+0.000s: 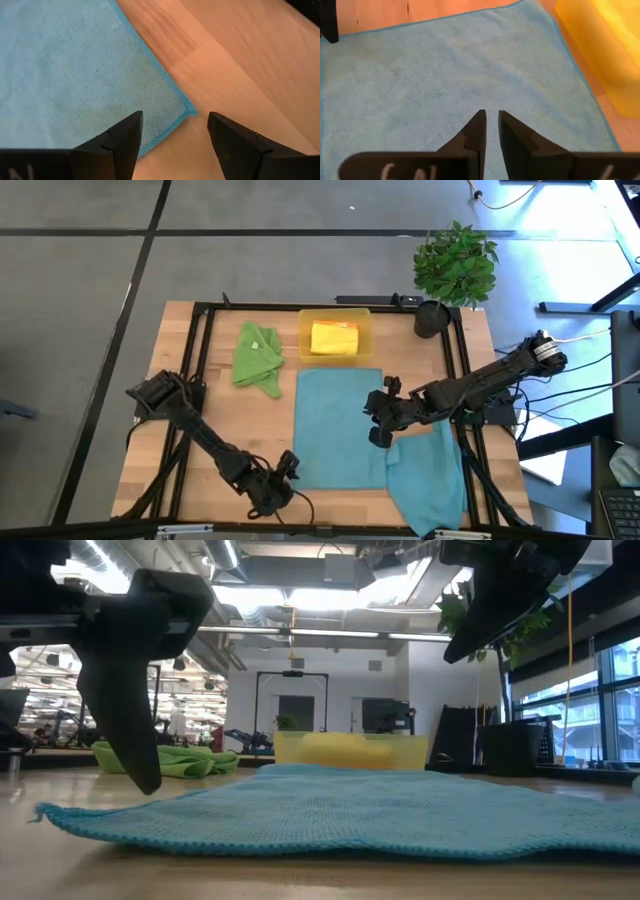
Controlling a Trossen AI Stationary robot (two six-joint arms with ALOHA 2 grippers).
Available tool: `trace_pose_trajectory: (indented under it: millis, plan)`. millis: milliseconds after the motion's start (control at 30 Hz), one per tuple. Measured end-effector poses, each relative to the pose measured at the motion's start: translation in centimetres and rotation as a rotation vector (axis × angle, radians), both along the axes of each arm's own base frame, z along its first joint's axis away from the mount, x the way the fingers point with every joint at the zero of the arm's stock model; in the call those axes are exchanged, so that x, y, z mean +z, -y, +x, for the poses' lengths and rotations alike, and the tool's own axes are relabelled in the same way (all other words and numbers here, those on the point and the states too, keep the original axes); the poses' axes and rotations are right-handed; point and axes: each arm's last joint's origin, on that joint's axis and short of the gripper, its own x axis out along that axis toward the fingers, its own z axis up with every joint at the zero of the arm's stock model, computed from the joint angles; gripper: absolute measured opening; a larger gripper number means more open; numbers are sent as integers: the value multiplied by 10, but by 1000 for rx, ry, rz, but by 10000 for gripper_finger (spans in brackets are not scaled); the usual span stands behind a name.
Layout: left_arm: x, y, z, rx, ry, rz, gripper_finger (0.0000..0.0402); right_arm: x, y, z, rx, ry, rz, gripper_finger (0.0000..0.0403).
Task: Fold microfiber towels
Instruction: Fold the top blue microfiber cloth
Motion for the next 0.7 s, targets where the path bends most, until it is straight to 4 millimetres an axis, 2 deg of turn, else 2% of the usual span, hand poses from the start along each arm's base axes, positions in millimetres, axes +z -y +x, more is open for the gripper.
trace_pose_trajectory:
  millis: [233,700]
  plan:
    - [-3,2,0,-14,53,100,212,0,0,0,0,1,1,53]
    - [-5,0,0,0,120,231,162,0,0,0,0,1,1,53]
